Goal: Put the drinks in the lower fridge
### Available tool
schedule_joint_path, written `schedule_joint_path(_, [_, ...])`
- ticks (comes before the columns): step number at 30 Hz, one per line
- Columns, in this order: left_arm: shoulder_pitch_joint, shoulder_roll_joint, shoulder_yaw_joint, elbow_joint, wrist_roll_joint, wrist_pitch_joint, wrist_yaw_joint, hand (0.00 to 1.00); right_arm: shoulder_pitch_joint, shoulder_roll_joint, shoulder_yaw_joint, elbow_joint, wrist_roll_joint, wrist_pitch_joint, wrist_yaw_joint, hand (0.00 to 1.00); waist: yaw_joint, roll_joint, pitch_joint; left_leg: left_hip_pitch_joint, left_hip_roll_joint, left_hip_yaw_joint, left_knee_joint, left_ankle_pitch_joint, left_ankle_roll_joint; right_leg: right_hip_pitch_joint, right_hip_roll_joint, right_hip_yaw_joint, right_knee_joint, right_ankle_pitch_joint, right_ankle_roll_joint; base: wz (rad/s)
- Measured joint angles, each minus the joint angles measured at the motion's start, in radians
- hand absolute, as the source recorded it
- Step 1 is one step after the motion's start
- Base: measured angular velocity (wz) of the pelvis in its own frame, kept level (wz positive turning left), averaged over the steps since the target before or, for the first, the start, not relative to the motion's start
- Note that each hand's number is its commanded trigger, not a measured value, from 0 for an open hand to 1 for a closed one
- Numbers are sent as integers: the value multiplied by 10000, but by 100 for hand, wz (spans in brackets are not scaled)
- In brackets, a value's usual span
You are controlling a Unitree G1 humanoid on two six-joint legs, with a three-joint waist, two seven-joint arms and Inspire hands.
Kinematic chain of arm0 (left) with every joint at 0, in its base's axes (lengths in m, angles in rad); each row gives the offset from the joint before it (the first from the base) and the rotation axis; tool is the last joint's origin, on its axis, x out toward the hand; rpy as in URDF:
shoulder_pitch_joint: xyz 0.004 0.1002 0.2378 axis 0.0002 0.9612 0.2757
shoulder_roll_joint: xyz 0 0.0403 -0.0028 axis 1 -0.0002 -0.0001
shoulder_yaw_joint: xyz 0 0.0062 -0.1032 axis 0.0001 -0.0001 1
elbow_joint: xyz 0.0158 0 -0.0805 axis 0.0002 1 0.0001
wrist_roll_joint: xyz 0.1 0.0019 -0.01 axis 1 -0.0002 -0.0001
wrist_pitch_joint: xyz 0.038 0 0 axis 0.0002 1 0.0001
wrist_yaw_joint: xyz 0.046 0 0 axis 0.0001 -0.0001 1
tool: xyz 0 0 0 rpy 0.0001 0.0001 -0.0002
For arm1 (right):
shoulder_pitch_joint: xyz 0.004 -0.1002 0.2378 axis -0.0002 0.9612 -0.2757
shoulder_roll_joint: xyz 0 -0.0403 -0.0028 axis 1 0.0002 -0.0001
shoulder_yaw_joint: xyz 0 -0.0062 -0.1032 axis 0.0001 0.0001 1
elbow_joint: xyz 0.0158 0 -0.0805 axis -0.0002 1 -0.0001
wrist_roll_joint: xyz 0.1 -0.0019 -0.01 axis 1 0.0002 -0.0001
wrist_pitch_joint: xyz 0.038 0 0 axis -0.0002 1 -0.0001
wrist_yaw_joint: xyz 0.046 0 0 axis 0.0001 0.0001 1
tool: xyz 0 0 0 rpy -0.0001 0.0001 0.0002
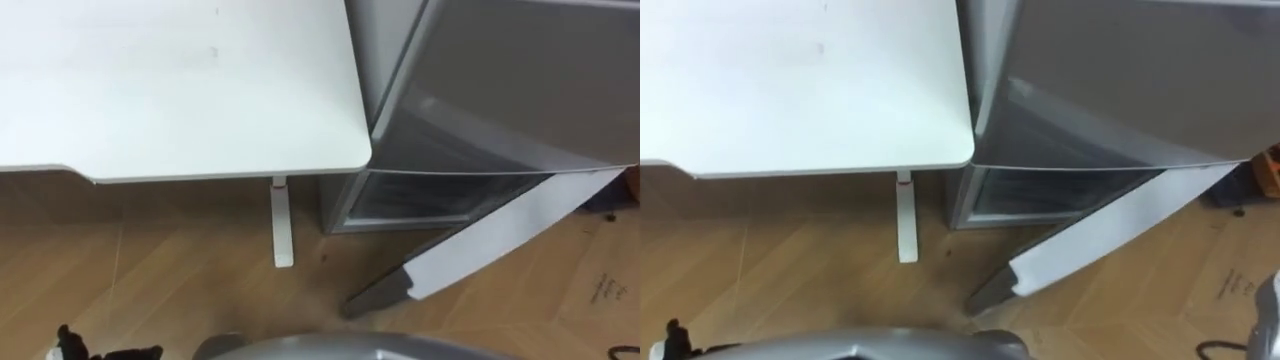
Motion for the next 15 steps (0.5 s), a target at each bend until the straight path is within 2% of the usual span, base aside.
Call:
schedule_joint_path(1, [-62,-37,-19,-5,-66,0,0,0,91,82,27,193,343,0,-139,0,2,47,36,-2,-4,4,-17,1,-1,-9,0,-1,-1,1,2,0])
schedule_joint_path(2, [-134,-72,-26,-6,-98,-1,-1,0,258,146,67,461,811,-32,-175,0,-31,130,21,-2,-3,10,-29,1,-1,-13,0,-7,-21,4,3,0])
schedule_joint_path(6, [-275,-90,-20,3,-62,-7,-8,0,369,572,64,1888,3012,-30,-151,0,10,209,-29,9,-1,5,-60,9,-15,37,24,2,-130,7,-2,-1])
schedule_joint_path(8, [-217,-184,36,102,-56,-1,-6,0,554,1015,52,2633,4214,-8,-26,0,27,333,-51,164,-8,57,-137,19,-32,88,29,81,-142,8,-3,-10])
schedule_joint_path(10, [-128,-263,62,95,-60,-2,-19,0,560,1260,139,3163,5191,5,178,0,31,400,-50,309,-7,146,-253,31,-53,125,27,109,-142,9,-4,-15])
schedule_joint_path(15, [-187,-327,70,250,-59,-4,-293,0,136,1398,565,5095,7252,99,1412,0,25,497,-26,333,-4,200,-352,33,-59,184,27,193,-145,12,-7,-4])
